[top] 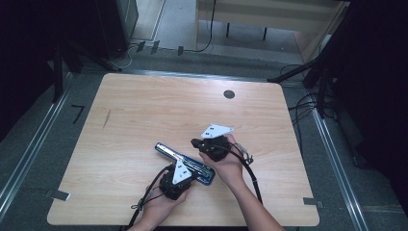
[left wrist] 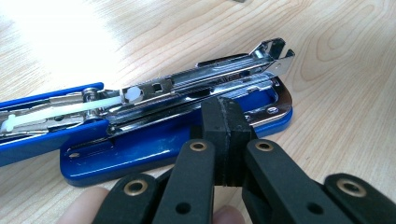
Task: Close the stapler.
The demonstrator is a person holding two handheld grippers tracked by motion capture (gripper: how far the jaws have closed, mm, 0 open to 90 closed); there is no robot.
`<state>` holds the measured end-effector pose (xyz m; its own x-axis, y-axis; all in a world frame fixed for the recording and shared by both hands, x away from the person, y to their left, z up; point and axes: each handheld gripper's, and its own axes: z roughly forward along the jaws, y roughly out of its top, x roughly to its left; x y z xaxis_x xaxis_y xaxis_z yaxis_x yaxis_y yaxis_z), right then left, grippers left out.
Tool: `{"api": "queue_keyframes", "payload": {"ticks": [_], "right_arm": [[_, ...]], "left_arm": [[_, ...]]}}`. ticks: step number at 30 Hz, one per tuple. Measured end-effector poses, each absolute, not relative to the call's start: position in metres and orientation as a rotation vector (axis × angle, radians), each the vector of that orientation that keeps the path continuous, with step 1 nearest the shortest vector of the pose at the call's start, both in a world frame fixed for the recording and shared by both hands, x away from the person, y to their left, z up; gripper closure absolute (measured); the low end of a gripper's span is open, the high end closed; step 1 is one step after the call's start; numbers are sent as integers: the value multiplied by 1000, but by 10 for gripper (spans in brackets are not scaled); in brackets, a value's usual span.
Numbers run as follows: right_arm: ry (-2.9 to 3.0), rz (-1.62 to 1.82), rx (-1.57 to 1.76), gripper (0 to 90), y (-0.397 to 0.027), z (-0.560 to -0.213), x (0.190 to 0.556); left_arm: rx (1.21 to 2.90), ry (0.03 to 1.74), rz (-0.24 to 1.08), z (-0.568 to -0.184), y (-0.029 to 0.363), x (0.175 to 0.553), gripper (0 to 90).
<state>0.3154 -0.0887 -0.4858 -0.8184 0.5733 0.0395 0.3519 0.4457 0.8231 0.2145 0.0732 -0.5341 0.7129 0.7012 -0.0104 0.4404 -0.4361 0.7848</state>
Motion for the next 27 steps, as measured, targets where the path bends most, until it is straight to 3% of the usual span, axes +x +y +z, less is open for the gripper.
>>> {"api": "queue_keyframes", "payload": {"ticks": [27], "right_arm": [[2291,1275,967,844,-152,-486,320]], "left_arm": [[2098,868,407,-534,73,215,900]]}}
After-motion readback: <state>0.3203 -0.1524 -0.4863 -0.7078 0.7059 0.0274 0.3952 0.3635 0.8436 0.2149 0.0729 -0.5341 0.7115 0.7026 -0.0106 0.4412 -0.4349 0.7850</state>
